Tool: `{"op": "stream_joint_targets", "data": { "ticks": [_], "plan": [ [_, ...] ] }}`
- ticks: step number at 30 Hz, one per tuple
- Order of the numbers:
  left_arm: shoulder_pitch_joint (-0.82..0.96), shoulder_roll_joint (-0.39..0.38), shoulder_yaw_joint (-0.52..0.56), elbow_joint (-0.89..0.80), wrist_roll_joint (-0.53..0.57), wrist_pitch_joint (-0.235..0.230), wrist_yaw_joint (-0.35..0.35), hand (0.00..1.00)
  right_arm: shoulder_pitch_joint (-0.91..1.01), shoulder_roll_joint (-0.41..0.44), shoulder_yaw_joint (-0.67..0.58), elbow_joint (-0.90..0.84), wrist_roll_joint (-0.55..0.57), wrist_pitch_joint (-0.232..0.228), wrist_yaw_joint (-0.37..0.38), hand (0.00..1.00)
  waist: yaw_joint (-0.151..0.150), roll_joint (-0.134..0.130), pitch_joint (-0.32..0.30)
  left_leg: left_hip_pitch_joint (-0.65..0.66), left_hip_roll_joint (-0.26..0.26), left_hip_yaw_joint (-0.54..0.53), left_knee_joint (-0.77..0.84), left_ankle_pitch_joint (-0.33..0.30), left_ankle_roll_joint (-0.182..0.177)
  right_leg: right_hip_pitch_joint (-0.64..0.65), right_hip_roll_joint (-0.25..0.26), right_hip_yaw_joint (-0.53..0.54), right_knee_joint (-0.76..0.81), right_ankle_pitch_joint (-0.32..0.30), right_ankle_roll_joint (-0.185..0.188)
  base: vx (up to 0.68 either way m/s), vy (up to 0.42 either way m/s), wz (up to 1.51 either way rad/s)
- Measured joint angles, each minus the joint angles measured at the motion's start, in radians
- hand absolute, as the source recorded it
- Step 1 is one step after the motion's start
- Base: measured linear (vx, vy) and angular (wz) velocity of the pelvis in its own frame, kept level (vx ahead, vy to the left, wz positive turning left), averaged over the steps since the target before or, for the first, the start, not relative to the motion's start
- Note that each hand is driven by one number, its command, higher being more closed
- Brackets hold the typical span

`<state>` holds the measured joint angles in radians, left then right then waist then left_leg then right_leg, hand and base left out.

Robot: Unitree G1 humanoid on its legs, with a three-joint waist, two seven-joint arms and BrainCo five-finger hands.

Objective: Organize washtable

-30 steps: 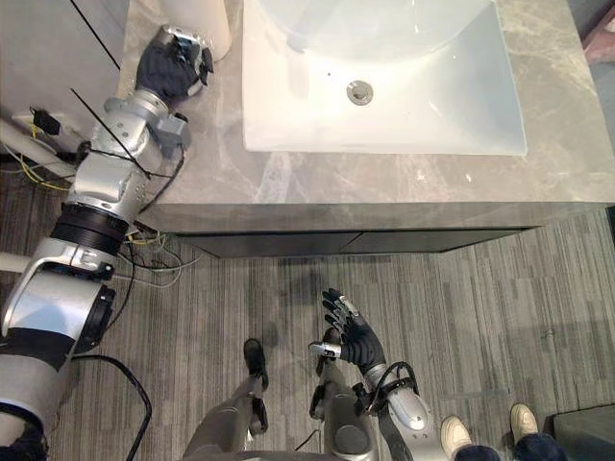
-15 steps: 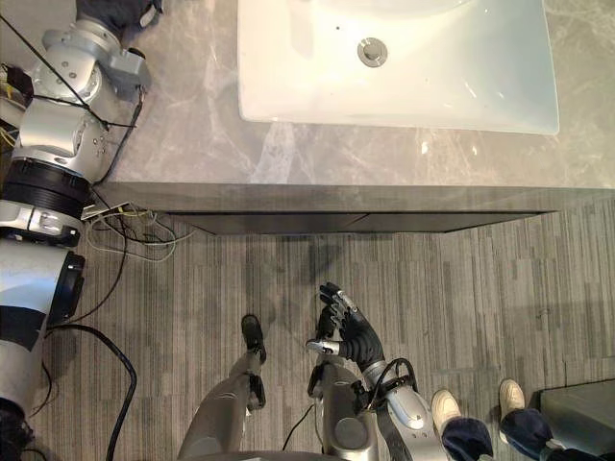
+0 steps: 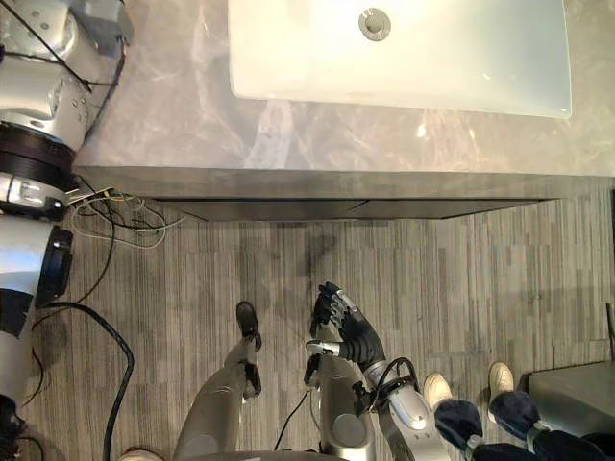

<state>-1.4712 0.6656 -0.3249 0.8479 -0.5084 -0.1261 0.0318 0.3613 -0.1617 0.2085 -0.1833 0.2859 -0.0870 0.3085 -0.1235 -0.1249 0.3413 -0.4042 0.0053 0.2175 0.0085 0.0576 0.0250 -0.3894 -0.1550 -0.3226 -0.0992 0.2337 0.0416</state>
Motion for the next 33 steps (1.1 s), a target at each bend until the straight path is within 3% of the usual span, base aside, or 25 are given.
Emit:
{"op": "stream_joint_targets", "data": {
  "ticks": [8,12,15,20,22,33],
  "plan": [
    [0.023,0.005,0.001,0.008,-0.003,0.013,0.012,1.0,-0.001,0.001,0.007,0.0,0.02,-0.003,0.0,0.0,-0.001,-0.008,0.004,0.028,0.0,0.007,0.01,-0.004,0.005,0.026,-0.002,0.021,0.0,0.003,0.0,0.03,0.028,-0.04],
    [0.187,0.001,0.015,-0.123,0.003,0.014,-0.011,1.0,-0.004,0.003,0.018,0.001,0.02,-0.003,0.0,0.0,0.002,-0.007,0.004,0.084,-0.001,0.009,0.006,-0.01,0.007,0.081,-0.003,0.02,0.0,-0.008,-0.006,0.03,0.028,0.01],
    [0.287,-0.027,0.028,-0.211,0.011,0.01,-0.029,1.0,-0.007,0.008,0.03,0.012,0.019,-0.002,0.0,0.0,0.021,-0.004,0.002,0.108,-0.007,0.005,0.006,-0.01,0.007,0.111,-0.009,0.013,0.0,-0.036,0.0,0.04,0.008,0.11],
    [0.466,-0.115,0.03,-0.28,0.015,0.014,-0.053,1.0,-0.013,0.006,0.036,0.045,0.019,0.018,0.0,0.0,0.033,0.063,-0.063,0.147,-0.005,-0.026,-0.011,-0.004,-0.001,0.16,-0.005,-0.029,0.0,-0.057,0.006,0.06,-0.003,0.17],
    [0.5,-0.138,0.029,-0.28,0.025,0.024,-0.055,1.0,-0.013,0.007,0.036,0.048,0.019,0.021,0.0,0.0,0.036,0.078,-0.08,0.163,-0.006,-0.026,-0.017,-0.004,-0.001,0.173,-0.005,-0.03,0.0,-0.057,0.007,0.07,0.015,-0.01],
    [0.516,-0.2,0.021,-0.278,0.046,0.043,-0.073,1.0,-0.008,0.006,0.033,0.055,0.018,0.03,0.0,0.0,0.027,0.075,-0.114,0.189,-0.006,-0.022,-0.081,0.022,-0.02,0.167,0.001,-0.023,0.0,-0.057,0.008,0.04,0.014,-0.01]
  ]
}}
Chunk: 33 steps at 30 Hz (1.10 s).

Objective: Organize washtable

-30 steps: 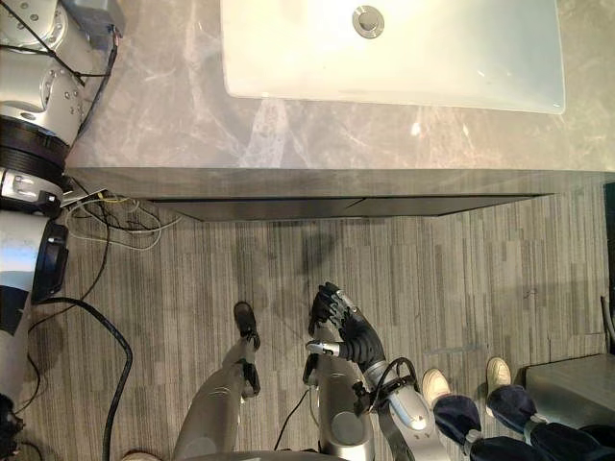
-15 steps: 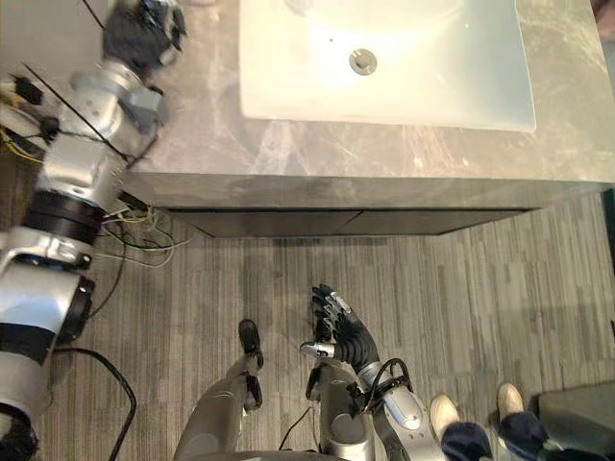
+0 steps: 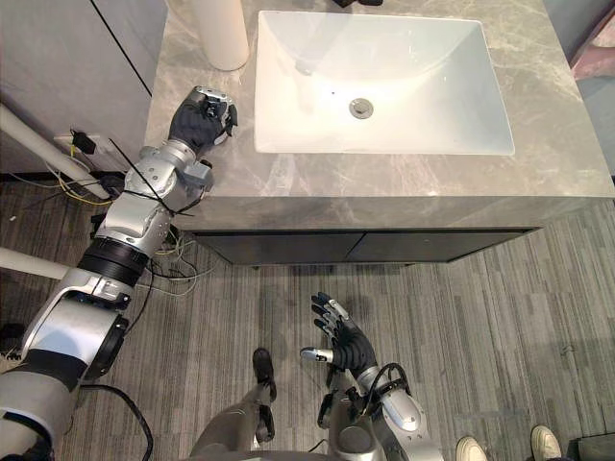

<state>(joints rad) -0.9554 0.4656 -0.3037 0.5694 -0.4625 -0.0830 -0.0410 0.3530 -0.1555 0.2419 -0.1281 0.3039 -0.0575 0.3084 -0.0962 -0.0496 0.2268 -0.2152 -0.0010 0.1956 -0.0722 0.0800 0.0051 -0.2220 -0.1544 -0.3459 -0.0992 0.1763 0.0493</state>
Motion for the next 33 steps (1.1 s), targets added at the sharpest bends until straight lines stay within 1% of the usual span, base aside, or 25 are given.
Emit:
{"op": "stream_joint_targets", "data": {
  "ticks": [3,7,12,14,17,18,20,22,24,27,29,33],
  "plan": [
    [-0.019,-0.001,-0.003,0.008,0.0,-0.003,0.002,1.0,0.001,0.001,-0.002,0.0,-0.001,0.0,-0.001,0.0,-0.001,0.0,-0.011,-0.018,0.0,0.009,-0.001,0.003,0.004,-0.023,0.0,0.01,0.0,0.001,0.001,0.09,0.019,-0.09],
    [-0.094,0.001,-0.019,0.086,0.0,-0.002,0.005,1.0,0.003,0.012,-0.011,0.0,-0.001,-0.001,-0.005,0.0,-0.001,-0.001,-0.012,-0.025,0.0,0.02,-0.001,0.003,0.004,-0.035,0.0,0.022,0.0,0.002,0.001,0.08,0.017,-0.08],
    [-0.214,0.044,-0.041,0.17,-0.001,0.0,0.027,1.0,0.003,0.02,-0.019,-0.004,-0.004,-0.002,-0.012,0.0,-0.003,-0.005,-0.011,-0.069,0.0,0.037,0.001,0.007,0.01,-0.09,0.001,0.045,0.0,0.011,0.004,0.06,0.014,-0.12],
    [-0.253,0.067,-0.053,0.197,-0.001,0.001,0.029,1.0,0.003,0.026,-0.021,-0.006,-0.003,-0.004,-0.022,0.0,-0.008,-0.012,-0.006,-0.072,0.0,0.046,0.0,0.006,0.01,-0.098,0.002,0.053,0.0,0.012,0.004,0.07,0.015,-0.12],
    [-0.334,0.105,-0.056,0.233,-0.001,0.0,0.041,1.0,0.004,0.035,-0.035,-0.019,-0.003,-0.01,-0.026,0.0,-0.027,-0.03,0.002,-0.095,0.0,0.046,0.001,0.006,0.01,-0.12,0.002,0.054,0.0,0.014,0.003,0.05,0.015,-0.02],
    [-0.369,0.126,-0.059,0.25,-0.002,0.0,0.041,1.0,0.004,0.038,-0.037,-0.022,-0.003,-0.013,-0.027,0.0,-0.029,-0.041,0.008,-0.103,0.001,0.051,0.002,0.006,0.01,-0.131,0.002,0.059,0.0,0.017,0.002,0.03,0.013,-0.07],
    [-0.406,0.141,-0.063,0.268,-0.002,-0.001,0.042,1.0,0.007,0.039,-0.039,-0.022,-0.002,-0.013,-0.028,0.0,-0.032,-0.053,0.018,-0.109,0.001,0.051,0.002,0.007,0.01,-0.138,0.003,0.06,0.0,0.018,0.001,0.05,0.022,-0.04],
    [-0.439,0.152,-0.088,0.282,-0.002,-0.001,0.041,1.0,0.012,0.039,-0.04,-0.037,-0.001,-0.014,-0.028,0.0,-0.032,-0.059,0.021,-0.125,0.001,0.048,0.003,0.006,0.01,-0.151,0.003,0.058,0.0,0.019,0.0,0.05,0.025,0.05],
    [-0.487,0.166,-0.088,0.312,-0.002,-0.001,0.041,1.0,0.012,0.042,-0.035,-0.066,0.001,-0.022,-0.026,0.0,-0.032,-0.067,0.034,-0.144,0.001,0.047,0.006,0.007,0.012,-0.168,0.002,0.057,0.0,0.023,-0.001,0.03,0.022,0.04],
    [-0.508,0.19,-0.088,0.33,-0.003,-0.001,0.042,1.0,0.015,0.041,-0.039,-0.068,0.009,-0.031,-0.026,0.0,-0.041,-0.069,0.047,-0.149,0.001,0.041,0.007,0.007,0.012,-0.17,0.002,0.054,0.0,0.023,-0.001,0.04,0.035,0.06],
    [-0.523,0.209,-0.088,0.334,-0.004,-0.003,0.042,1.0,0.016,0.041,-0.038,-0.069,0.014,-0.036,-0.025,0.0,-0.055,-0.07,0.053,-0.157,0.001,0.029,0.007,0.007,0.012,-0.173,0.002,0.048,0.0,0.025,-0.003,0.05,0.041,0.1],
    [-0.544,0.219,-0.087,0.335,-0.006,-0.004,0.042,1.0,0.017,0.038,-0.038,-0.068,0.018,-0.037,-0.022,0.0,-0.054,-0.071,0.068,-0.158,0.001,0.027,0.009,0.007,0.012,-0.172,0.002,0.049,0.0,0.03,-0.004,0.04,0.043,0.02]
  ]
}}
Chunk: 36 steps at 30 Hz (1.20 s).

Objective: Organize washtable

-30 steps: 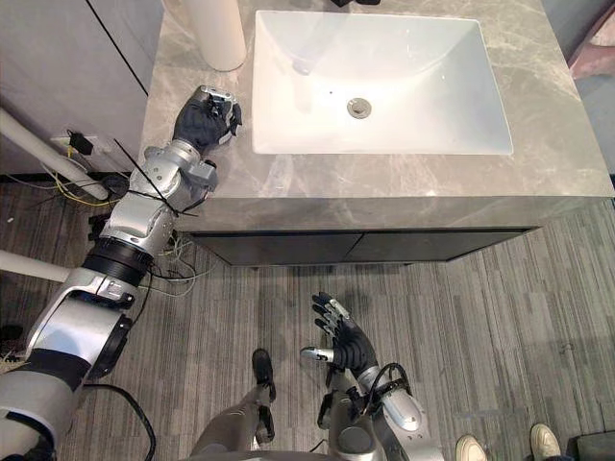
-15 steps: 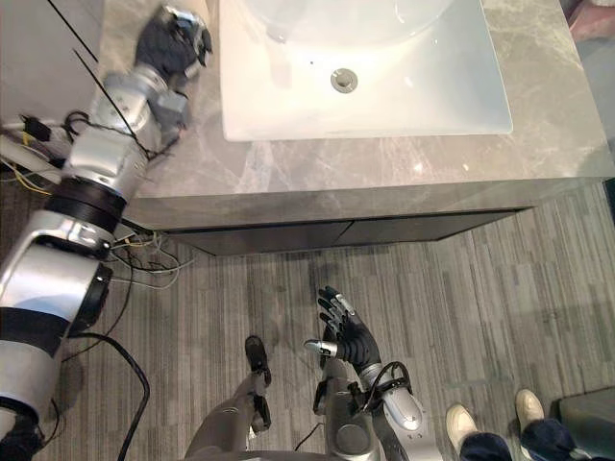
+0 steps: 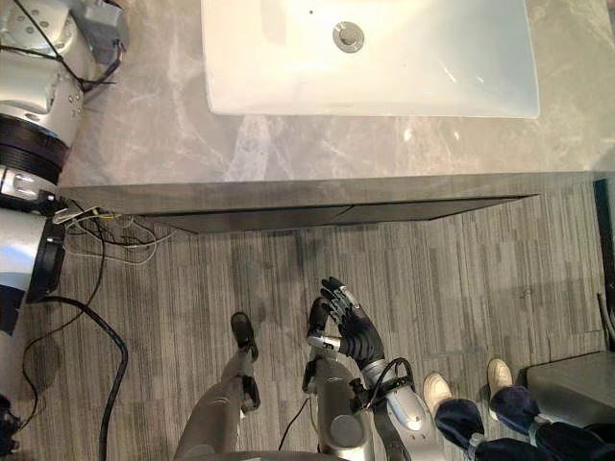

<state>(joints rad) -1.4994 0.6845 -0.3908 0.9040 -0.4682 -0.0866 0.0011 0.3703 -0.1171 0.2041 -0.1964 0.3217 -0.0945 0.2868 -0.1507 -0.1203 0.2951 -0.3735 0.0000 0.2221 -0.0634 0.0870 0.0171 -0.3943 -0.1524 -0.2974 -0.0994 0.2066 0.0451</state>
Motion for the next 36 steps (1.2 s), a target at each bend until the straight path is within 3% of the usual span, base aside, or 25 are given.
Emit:
{"op": "stream_joint_targets", "data": {
  "ticks": [6,8,11,14,15,17,19,20,22,23,26,29,32,36],
  "plan": [
    [0.018,-0.003,0.006,-0.01,0.001,0.001,0.0,1.0,0.0,-0.009,0.002,0.001,0.001,0.0,0.002,0.0,0.0,-0.001,0.001,0.005,0.001,-0.002,0.01,-0.004,0.005,0.012,-0.001,-0.001,0.0,0.0,0.0,0.03,0.033,0.01],
    [0.099,-0.01,0.027,-0.099,0.0,-0.001,0.001,1.0,-0.001,-0.01,0.002,0.015,0.002,0.0,0.002,0.0,0.002,0.0,0.001,0.022,0.001,-0.002,0.01,-0.004,0.005,0.027,-0.001,-0.001,0.0,0.0,0.0,0.03,0.034,-0.01],
    [0.298,-0.047,0.063,-0.332,-0.026,-0.013,-0.001,1.0,-0.013,-0.009,0.0,0.035,0.002,0.001,0.001,0.0,0.01,0.001,0.0,0.054,0.001,-0.003,0.01,-0.009,0.008,0.06,-0.001,-0.003,0.0,-0.001,0.0,0.02,0.026,0.0],
    [0.59,-0.104,0.095,-0.637,-0.082,-0.036,-0.024,1.0,-0.022,-0.006,-0.008,0.065,0.001,0.005,-0.002,0.0,0.046,0.011,-0.005,0.103,-0.002,-0.006,0.009,-0.015,0.006,0.112,-0.005,-0.01,0.0,-0.018,0.008,0.05,0.046,0.05],
    [0.696,-0.124,0.112,-0.723,-0.096,-0.041,-0.031,1.0,-0.019,-0.005,-0.02,0.075,0.001,0.013,-0.005,0.0,0.056,0.02,-0.01,0.123,-0.005,-0.012,0.008,-0.017,0.005,0.137,-0.007,-0.028,0.0,-0.034,0.008,0.07,0.018,0.26],
    [0.989,-0.194,0.172,-0.864,-0.133,-0.062,-0.06,1.0,-0.024,-0.002,-0.072,0.104,0.002,0.024,-0.009,0.0,0.064,0.068,-0.051,0.16,-0.005,-0.036,-0.008,-0.016,0.005,0.182,-0.006,-0.061,0.0,-0.054,0.015,0.1,0.008,0.35],
    [1.204,-0.256,0.221,-0.95,-0.168,-0.07,-0.069,1.0,-0.028,-0.001,-0.12,0.137,0.002,0.027,-0.025,0.0,0.098,0.102,-0.088,0.202,-0.005,-0.038,-0.026,-0.017,0.004,0.219,-0.003,-0.071,0.0,-0.068,0.025,0.11,0.005,0.19],
    [1.318,-0.286,0.242,-0.981,-0.188,-0.066,-0.076,1.0,-0.03,0.0,-0.143,0.163,0.004,0.03,-0.029,0.0,0.111,0.126,-0.11,0.226,-0.005,-0.058,-0.029,-0.018,0.001,0.251,-0.003,-0.091,0.0,-0.078,0.028,0.1,0.002,0.3],
    [1.495,-0.313,0.274,-0.985,-0.192,-0.041,-0.086,1.0,-0.037,0.002,-0.16,0.204,0.022,0.034,-0.034,0.0,0.113,0.148,-0.137,0.261,-0.006,-0.086,-0.029,-0.022,-0.004,0.301,-0.003,-0.117,0.0,-0.093,0.035,0.09,0.014,0.44],
    [1.608,-0.336,0.298,-0.986,-0.209,-0.026,-0.088,0.0,-0.037,0.006,-0.167,0.22,0.032,0.036,-0.044,0.0,0.118,0.149,-0.15,0.28,-0.005,-0.097,-0.029,-0.024,-0.007,0.325,-0.002,-0.134,0.0,-0.1,0.034,0.09,0.014,0.39],
    [1.773,-0.391,0.32,-0.988,-0.24,-0.003,-0.102,0.0,-0.012,0.026,-0.181,0.233,0.033,0.04,-0.046,0.0,0.127,0.141,-0.165,0.308,-0.006,-0.13,-0.029,-0.024,-0.007,0.371,-0.002,-0.168,0.0,-0.112,0.04,0.05,0.013,0.36],
    [1.946,-0.436,0.276,-0.959,-0.265,0.018,-0.162,0.0,0.033,0.044,-0.198,0.303,0.03,0.059,-0.04,0.0,0.144,0.113,-0.218,0.339,-0.011,-0.163,-0.029,-0.03,-0.014,0.42,-0.006,-0.202,0.0,-0.126,0.044,0.04,0.032,0.3],
    [1.964,-0.461,0.209,-0.837,-0.253,0.034,-0.198,0.0,0.042,0.052,-0.19,0.375,0.012,0.063,-0.023,0.0,0.15,0.109,-0.246,0.362,-0.015,-0.176,-0.029,-0.03,-0.014,0.45,-0.008,-0.216,0.0,-0.129,0.049,0.02,0.028,0.18],
    [1.9,-0.551,0.159,-0.594,-0.159,0.054,-0.195,0.0,0.029,0.057,-0.15,0.47,-0.061,0.069,-0.026,0.0,0.161,0.111,-0.269,0.37,-0.014,-0.191,-0.03,-0.028,-0.017,0.462,-0.008,-0.223,0.0,-0.138,0.051,-0.04,0.013,0.04]
  ]
}}
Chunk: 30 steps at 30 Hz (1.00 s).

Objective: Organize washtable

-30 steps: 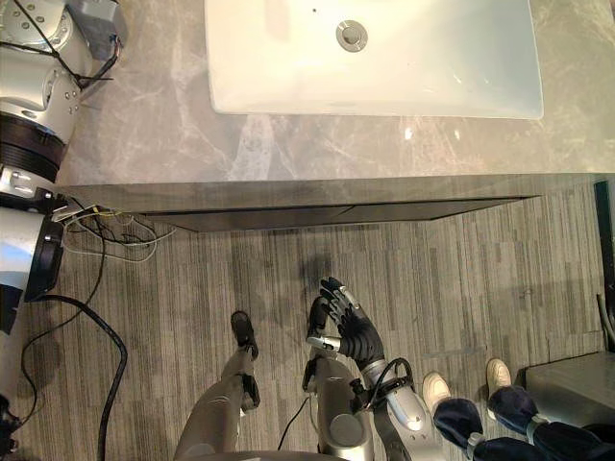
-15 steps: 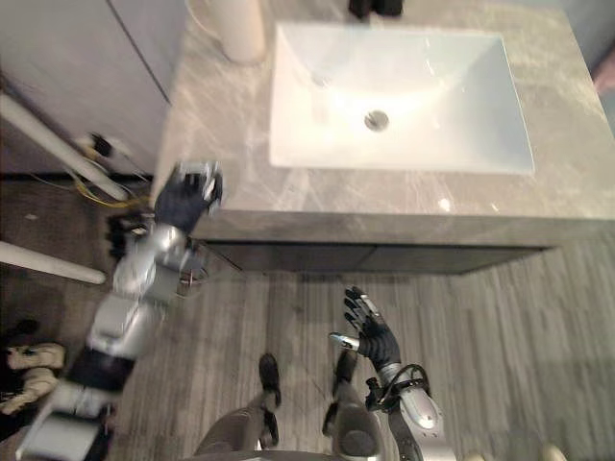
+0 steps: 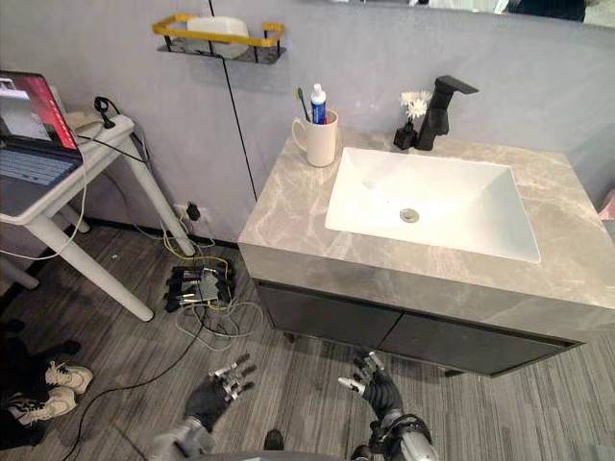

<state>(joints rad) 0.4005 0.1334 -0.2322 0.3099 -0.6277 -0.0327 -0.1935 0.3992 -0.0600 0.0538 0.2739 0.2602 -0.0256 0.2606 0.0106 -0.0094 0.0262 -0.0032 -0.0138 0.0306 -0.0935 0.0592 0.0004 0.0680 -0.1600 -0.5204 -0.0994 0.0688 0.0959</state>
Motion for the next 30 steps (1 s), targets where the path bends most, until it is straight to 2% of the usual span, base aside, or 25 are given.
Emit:
{"op": "stream_joint_targets", "data": {
  "ticks": [5,8,11,13,15,16,17,18,19,20,22,24,25,26,27,29,30],
  "plan": [
    [-0.035,-0.043,-0.002,0.072,0.058,0.002,0.042,0.0,-0.019,0.014,-0.004,0.086,-0.106,-0.003,-0.044,0.0,-0.001,-0.003,-0.003,-0.003,0.006,0.004,-0.006,0.001,-0.001,-0.004,0.005,0.006,0.0,-0.001,0.001,-0.06,0.005,-0.01],
    [-0.037,-0.041,-0.001,0.073,0.139,0.002,0.078,0.0,-0.022,0.014,-0.006,0.102,-0.115,-0.002,-0.068,0.0,-0.001,-0.006,-0.007,-0.005,0.011,0.04,-0.007,0.001,-0.001,-0.031,0.008,0.042,0.002,-0.001,0.0,0.04,0.02,-0.28],
    [-0.053,-0.04,0.0,0.08,0.171,0.002,0.097,0.0,-0.036,0.016,-0.017,0.102,-0.116,-0.002,-0.087,0.0,-0.008,-0.008,-0.005,-0.021,0.017,0.088,-0.003,0.003,-0.004,-0.097,0.0,0.099,0.062,-0.003,-0.003,0.04,0.028,-0.56],
    [-0.098,-0.035,0.009,0.084,0.193,0.0,0.11,0.0,-0.079,0.03,-0.049,0.099,-0.116,-0.002,-0.095,0.0,-0.013,-0.018,0.005,-0.038,0.018,0.17,0.0,0.0,0.001,-0.179,-0.009,0.183,0.119,0.003,-0.009,0.04,0.065,-1.04],
    [-0.146,-0.011,0.008,0.085,0.212,0.0,0.112,0.0,-0.106,0.035,-0.054,0.088,-0.118,-0.002,-0.119,0.0,-0.026,-0.037,0.02,-0.058,0.015,0.239,0.022,-0.006,0.019,-0.219,-0.009,0.239,0.108,0.04,-0.005,0.0,0.065,-1.11],
    [-0.177,-0.008,0.023,0.081,0.222,0.0,0.112,0.0,-0.112,0.037,-0.052,0.062,-0.13,-0.002,-0.127,0.0,-0.022,-0.052,0.03,-0.078,0.022,0.301,0.053,-0.024,0.04,-0.246,0.005,0.279,0.082,0.083,-0.004,-0.04,0.045,-1.09],
    [-0.181,-0.014,0.046,0.082,0.232,-0.001,0.112,0.0,-0.117,0.039,-0.049,0.048,-0.136,-0.003,-0.128,0.0,-0.02,-0.049,0.033,-0.085,0.034,0.341,0.053,-0.032,0.05,-0.249,0.007,0.271,0.067,0.103,-0.005,-0.12,0.044,-1.53],
    [-0.194,-0.023,0.092,0.086,0.246,-0.001,0.116,0.0,-0.145,0.035,-0.041,0.04,-0.144,-0.003,-0.128,0.0,-0.022,-0.035,0.047,-0.08,0.059,0.402,0.053,-0.04,0.062,-0.283,-0.008,0.129,0.241,-0.011,-0.086,-0.12,0.05,-1.47],
    [-0.205,-0.016,0.101,0.081,0.251,0.0,0.117,0.0,-0.154,0.034,-0.042,0.036,-0.15,-0.004,-0.129,0.0,-0.021,-0.033,0.05,-0.066,0.081,0.45,0.059,-0.044,0.068,-0.281,-0.033,0.028,0.397,-0.109,-0.112,-0.06,0.061,-1.84],
    [-0.2,-0.011,0.121,0.062,0.256,0.001,0.117,0.0,-0.162,0.034,-0.035,0.037,-0.154,-0.008,-0.127,0.0,-0.018,-0.027,0.054,-0.046,0.1,0.517,0.069,-0.05,0.073,-0.25,-0.082,-0.08,0.551,-0.188,-0.125,0.03,0.043,-1.69],
    [-0.178,-0.013,0.17,0.021,0.25,0.001,0.132,0.0,-0.2,0.033,0.007,0.044,-0.153,-0.012,-0.122,0.0,-0.001,-0.056,0.041,-0.041,0.125,0.655,0.103,-0.057,0.085,-0.168,-0.175,-0.212,0.672,-0.23,-0.133,0.0,-0.056,-1.93],
    [-0.175,-0.018,0.21,0.013,0.242,-0.001,0.139,0.0,-0.26,0.032,0.061,0.088,-0.152,-0.017,-0.108,0.0,0.013,-0.072,0.03,-0.044,0.165,0.762,0.149,-0.067,0.083,-0.121,-0.224,-0.283,0.681,-0.228,-0.136,-0.06,-0.148,-2.03],
    [-0.166,-0.022,0.232,0.013,0.225,-0.002,0.157,0.0,-0.307,0.032,0.114,0.104,-0.15,-0.025,-0.101,0.0,0.028,-0.083,0.023,-0.044,0.204,0.851,0.202,-0.085,0.063,-0.096,-0.248,-0.321,0.633,-0.2,-0.137,-0.08,-0.254,-2.49],
    [-0.166,-0.034,0.241,0.014,0.204,-0.003,0.166,0.0,-0.335,0.03,0.153,0.099,-0.145,-0.042,-0.094,0.0,0.035,-0.101,0.015,-0.043,0.243,0.926,0.262,-0.112,0.028,-0.093,-0.235,-0.327,0.544,-0.187,-0.091,-0.1,-0.376,-2.47],
    [-0.169,-0.052,0.239,0.015,0.2,-0.001,0.173,0.0,-0.35,0.021,0.163,0.09,-0.143,-0.043,-0.084,0.0,0.032,-0.091,0.018,-0.051,0.274,0.954,0.296,-0.115,0.023,-0.092,-0.194,-0.339,0.474,-0.208,-0.094,-0.08,-0.373,-1.78],
    [-0.191,-0.109,0.225,0.016,0.198,-0.001,0.173,0.0,-0.312,-0.026,0.161,0.054,-0.129,-0.045,-0.082,0.0,0.021,-0.064,0.017,-0.069,0.36,1.004,0.38,-0.119,0.018,-0.088,-0.072,-0.267,0.292,-0.202,-0.082,-0.05,-0.459,-1.13],
    [-0.195,-0.124,0.225,0.02,0.198,-0.001,0.173,0.0,-0.298,-0.034,0.16,0.042,-0.124,-0.045,-0.081,0.0,0.012,-0.057,0.019,-0.069,0.389,1.013,0.408,-0.121,0.015,-0.086,-0.044,-0.253,0.257,-0.193,-0.087,-0.03,-0.364,-0.94]
  ]
}}
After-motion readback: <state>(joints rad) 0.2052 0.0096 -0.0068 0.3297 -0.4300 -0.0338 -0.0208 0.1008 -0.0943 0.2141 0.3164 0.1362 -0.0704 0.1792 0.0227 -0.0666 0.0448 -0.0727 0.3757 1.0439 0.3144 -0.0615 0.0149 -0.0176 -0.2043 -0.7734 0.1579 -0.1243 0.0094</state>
